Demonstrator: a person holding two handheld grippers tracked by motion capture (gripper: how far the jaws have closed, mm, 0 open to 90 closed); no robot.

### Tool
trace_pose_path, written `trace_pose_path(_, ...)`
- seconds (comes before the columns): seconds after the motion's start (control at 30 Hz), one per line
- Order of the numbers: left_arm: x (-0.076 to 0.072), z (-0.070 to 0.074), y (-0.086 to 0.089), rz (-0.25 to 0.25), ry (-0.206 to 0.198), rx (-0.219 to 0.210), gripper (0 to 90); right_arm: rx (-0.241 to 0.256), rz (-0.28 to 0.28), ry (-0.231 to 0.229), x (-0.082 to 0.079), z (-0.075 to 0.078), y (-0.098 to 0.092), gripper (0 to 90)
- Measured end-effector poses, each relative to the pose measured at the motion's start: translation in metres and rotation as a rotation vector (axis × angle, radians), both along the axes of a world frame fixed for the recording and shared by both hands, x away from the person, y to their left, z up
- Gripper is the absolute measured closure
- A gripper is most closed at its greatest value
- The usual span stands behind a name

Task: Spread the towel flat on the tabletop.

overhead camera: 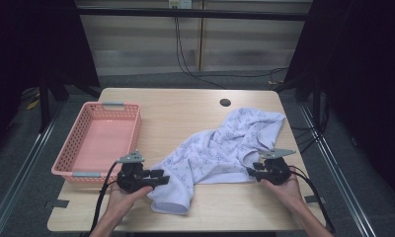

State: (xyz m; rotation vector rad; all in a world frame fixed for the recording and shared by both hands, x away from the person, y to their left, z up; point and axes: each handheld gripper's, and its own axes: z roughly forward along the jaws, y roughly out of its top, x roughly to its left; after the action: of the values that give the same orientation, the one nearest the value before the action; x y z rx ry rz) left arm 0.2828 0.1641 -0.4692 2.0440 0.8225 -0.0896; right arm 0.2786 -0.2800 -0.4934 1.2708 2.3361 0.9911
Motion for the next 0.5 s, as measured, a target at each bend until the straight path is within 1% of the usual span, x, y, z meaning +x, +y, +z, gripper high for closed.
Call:
trace_pose_path(0.03,-0.001,-0.004,-0.002,-0.007,-0.001,0.025,59.2,0.011,-0.006,-0.009,-0.004,0.002,-0.003,50.2)
trace_pose_path(0.07,0.0,-0.012,-0.003,-0.025,0.039,0.015,57.6,0.035,-0.018,-0.014,-0.009,0.005,-0.006,48.7)
trace_pose_path(0.1,0.0,-0.016,-0.004,-0.016,0.052,0.027,54.1,0.051,-0.026,-0.035,-0.019,0.01,-0.012,47.9)
trace_pose_path(0.13,0.0,-0.02,-0.007,-0.027,0.054,0.061,51.9,0.051,-0.033,-0.047,-0.025,0.012,-0.015,46.5)
trace_pose_path(0.17,0.0,-0.023,-0.01,-0.043,0.043,0.092,50.9,0.055,-0.045,-0.065,-0.032,0.014,-0.018,45.9)
trace_pose_path(0.2,0.0,-0.025,-0.012,-0.045,0.035,0.119,50.8,0.079,-0.057,-0.058,-0.038,0.015,-0.021,44.9)
trace_pose_path(0.23,-0.001,-0.026,-0.015,-0.043,0.024,0.129,53.0,0.1,-0.054,-0.053,-0.043,0.016,-0.023,44.6)
trace_pose_path(0.27,-0.001,-0.027,-0.015,-0.032,0.01,0.135,57.4,0.11,-0.062,-0.059,-0.049,0.017,-0.024,44.7)
trace_pose_path(0.3,-0.001,-0.027,-0.015,-0.016,-0.001,0.148,63.7,0.116,-0.061,-0.061,-0.055,0.018,-0.024,44.7)
trace_pose_path(0.37,-0.003,-0.028,-0.018,-0.041,0.005,0.148,77.3,0.14,-0.056,-0.061,-0.063,0.021,-0.022,44.4)
trace_pose_path(0.4,-0.005,-0.027,-0.02,-0.038,0.002,0.16,79.6,0.143,-0.049,-0.06,-0.067,0.021,-0.019,44.3)
trace_pose_path(0.43,-0.006,-0.027,-0.022,-0.036,0.01,0.155,80.9,0.145,-0.036,-0.053,-0.071,0.021,-0.015,44.4)
trace_pose_path(0.47,-0.008,-0.028,-0.025,-0.047,0.019,0.144,81.3,0.146,-0.021,-0.05,-0.073,0.02,-0.011,44.5)
trace_pose_path(0.5,-0.01,-0.028,-0.029,-0.05,0.02,0.144,81.5,0.144,-0.004,-0.05,-0.074,0.02,-0.006,44.9)
